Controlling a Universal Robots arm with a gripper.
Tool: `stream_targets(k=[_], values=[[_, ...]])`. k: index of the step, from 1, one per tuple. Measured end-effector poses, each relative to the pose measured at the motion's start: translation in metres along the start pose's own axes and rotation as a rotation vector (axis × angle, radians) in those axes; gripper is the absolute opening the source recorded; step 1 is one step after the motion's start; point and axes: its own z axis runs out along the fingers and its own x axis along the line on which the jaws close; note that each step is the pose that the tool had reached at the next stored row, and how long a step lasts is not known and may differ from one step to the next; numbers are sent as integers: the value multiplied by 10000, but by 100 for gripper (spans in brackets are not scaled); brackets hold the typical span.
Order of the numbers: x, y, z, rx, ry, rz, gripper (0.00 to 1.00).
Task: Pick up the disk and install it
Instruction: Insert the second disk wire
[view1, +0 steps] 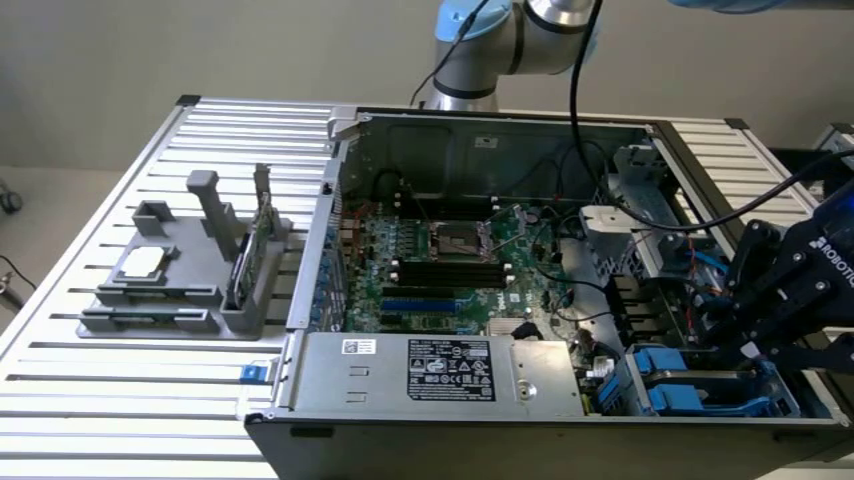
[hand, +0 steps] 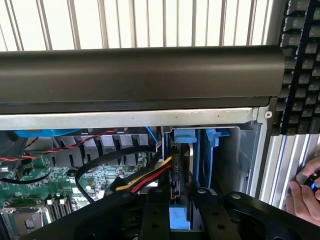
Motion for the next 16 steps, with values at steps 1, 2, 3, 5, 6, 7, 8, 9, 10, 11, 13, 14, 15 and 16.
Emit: stream_targets(k=[1, 2, 3, 5, 6, 7, 8, 9, 10, 11, 13, 14, 15, 16], values=[[-1, -6, -23, 11, -1, 1, 25], [-2, -14, -52, 22, -3, 0, 25], [-3, -20, -78, 29, -3, 0, 25], [-5, -36, -139, 35, -3, 0, 25], [-6, -43, -166, 37, -5, 0, 25], [-7, -49, -188, 39, -4, 0, 25], [-8, -52, -201, 41, -5, 0, 25], [-8, -53, -204, 45, -2, -1, 25], [-9, -56, -216, 49, -5, -1, 25], [-9, -63, -243, 57, -4, -1, 25], [-12, -79, -304, 63, -5, 0, 25], [-13, -89, -339, 65, -4, 0, 25], [-14, -98, -375, 65, -5, -1, 25], [-16, -106, -407, 65, -5, -1, 25]])
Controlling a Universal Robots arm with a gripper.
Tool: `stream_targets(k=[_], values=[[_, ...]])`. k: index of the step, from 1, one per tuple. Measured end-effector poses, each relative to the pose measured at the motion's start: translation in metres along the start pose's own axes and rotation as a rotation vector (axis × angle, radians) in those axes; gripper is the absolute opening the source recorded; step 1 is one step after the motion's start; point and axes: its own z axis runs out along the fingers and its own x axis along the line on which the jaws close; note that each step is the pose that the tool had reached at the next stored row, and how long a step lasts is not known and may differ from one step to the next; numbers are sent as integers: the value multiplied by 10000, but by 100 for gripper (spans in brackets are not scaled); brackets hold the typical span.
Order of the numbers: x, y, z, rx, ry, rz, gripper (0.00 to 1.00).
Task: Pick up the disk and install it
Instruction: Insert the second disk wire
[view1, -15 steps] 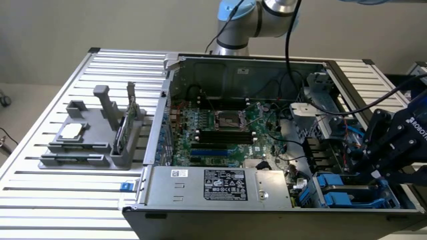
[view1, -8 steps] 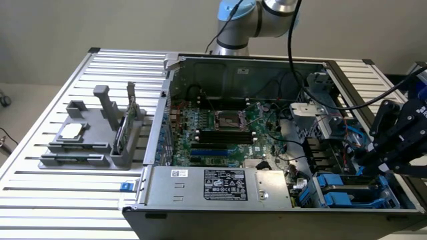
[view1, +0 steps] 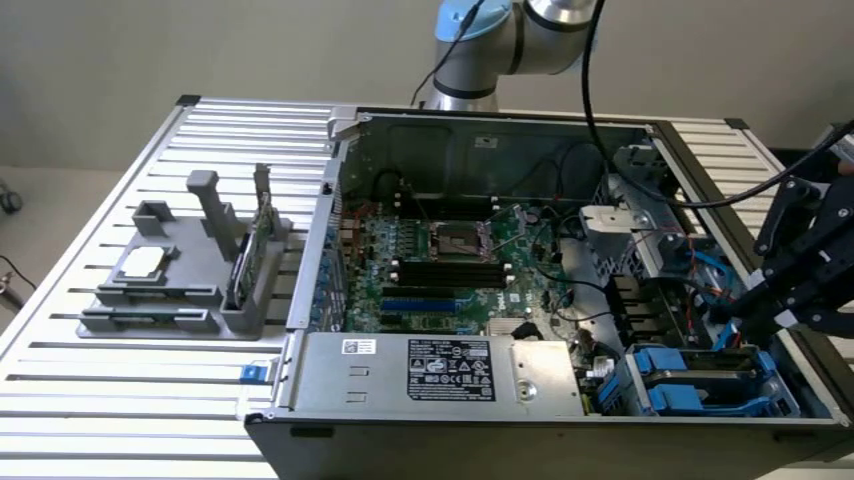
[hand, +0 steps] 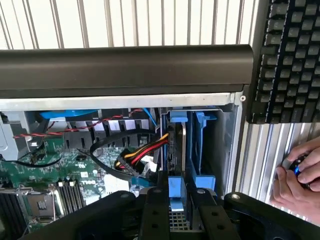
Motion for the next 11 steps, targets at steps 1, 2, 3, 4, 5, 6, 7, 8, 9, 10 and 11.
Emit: stream_targets(k=[1, 2, 3, 4, 5, 6, 7, 8, 9, 10, 11], values=[[-1, -6, -22, 2, -2, 0, 25], [-1, -7, -27, 16, -1, -1, 25], [-1, -8, -28, 32, 1, -1, 25], [-1, -9, -31, 42, 1, 1, 25], [0, -11, -38, 47, -2, 2, 25], [2, -15, -48, 50, -2, 2, 25], [3, -20, -68, 51, -3, 2, 25], [3, -26, -89, 52, -2, 2, 25], [4, -29, -99, 56, -4, 2, 25], [5, -32, -96, 66, 1, -1, 25], [8, -38, -96, 77, -2, 0, 25]])
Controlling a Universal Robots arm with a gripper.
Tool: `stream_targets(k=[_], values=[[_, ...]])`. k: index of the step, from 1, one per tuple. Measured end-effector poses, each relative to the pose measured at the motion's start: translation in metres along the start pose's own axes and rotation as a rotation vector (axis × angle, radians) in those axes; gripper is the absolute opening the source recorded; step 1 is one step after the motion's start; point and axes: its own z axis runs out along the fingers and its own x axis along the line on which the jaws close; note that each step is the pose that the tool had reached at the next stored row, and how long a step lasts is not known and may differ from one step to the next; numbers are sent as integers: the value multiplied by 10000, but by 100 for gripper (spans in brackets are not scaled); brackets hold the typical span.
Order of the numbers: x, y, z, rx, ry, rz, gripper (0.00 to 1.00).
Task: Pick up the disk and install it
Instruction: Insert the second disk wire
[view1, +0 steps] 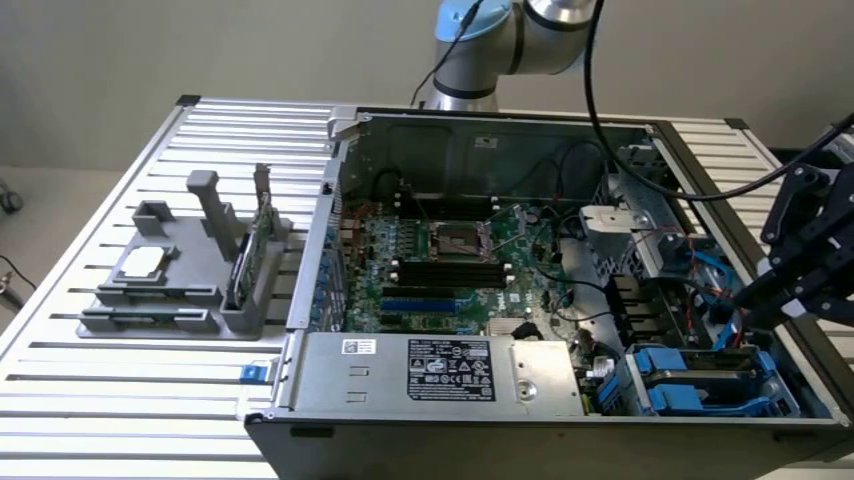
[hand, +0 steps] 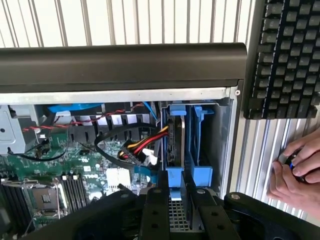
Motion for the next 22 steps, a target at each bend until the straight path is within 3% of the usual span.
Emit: stream_targets(k=[7, 13, 17, 20, 22], values=[[45, -63, 26, 17, -1, 0, 25], [104, -148, 114, 17, -7, 1, 25], [170, -158, 124, 15, -20, 6, 25], [194, -158, 127, -6, -110, 34, 25], [199, -157, 128, -45, -240, 70, 25]])
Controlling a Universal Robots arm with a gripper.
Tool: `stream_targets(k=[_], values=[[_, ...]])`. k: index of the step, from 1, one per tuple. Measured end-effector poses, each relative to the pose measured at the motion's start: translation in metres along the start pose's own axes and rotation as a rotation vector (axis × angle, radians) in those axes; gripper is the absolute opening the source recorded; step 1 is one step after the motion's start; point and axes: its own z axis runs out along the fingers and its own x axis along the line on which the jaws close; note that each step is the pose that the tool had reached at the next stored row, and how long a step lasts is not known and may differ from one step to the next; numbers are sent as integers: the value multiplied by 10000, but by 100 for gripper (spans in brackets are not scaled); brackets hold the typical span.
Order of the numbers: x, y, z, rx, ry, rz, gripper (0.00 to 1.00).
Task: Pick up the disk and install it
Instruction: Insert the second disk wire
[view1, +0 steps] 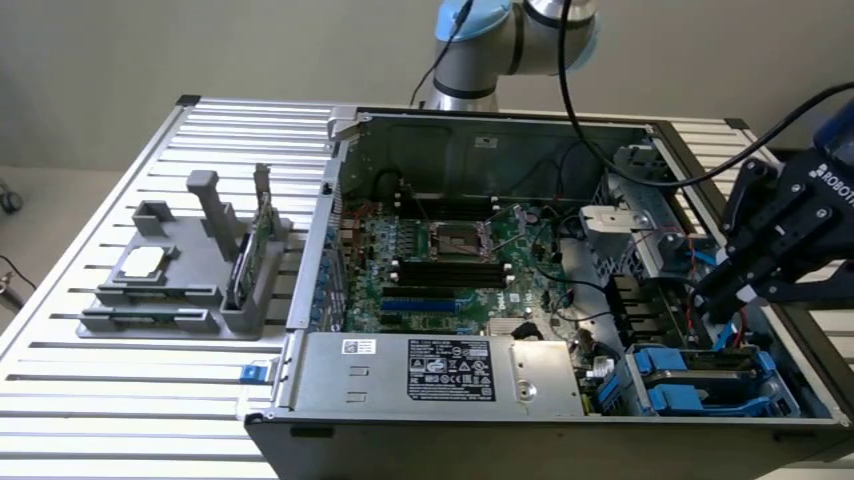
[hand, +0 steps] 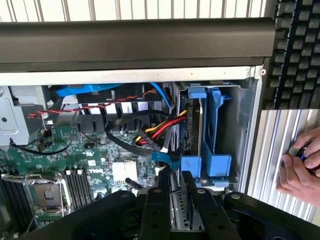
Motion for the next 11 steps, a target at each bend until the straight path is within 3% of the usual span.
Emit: stream_targets(k=[2, 4, 6, 11], values=[[3, 0, 0, -58, -190, 55, 25], [9, 0, 2, -122, -290, 88, 25], [13, 1, 4, -163, -319, 99, 25], [57, -4, 7, -185, -324, 103, 25]])
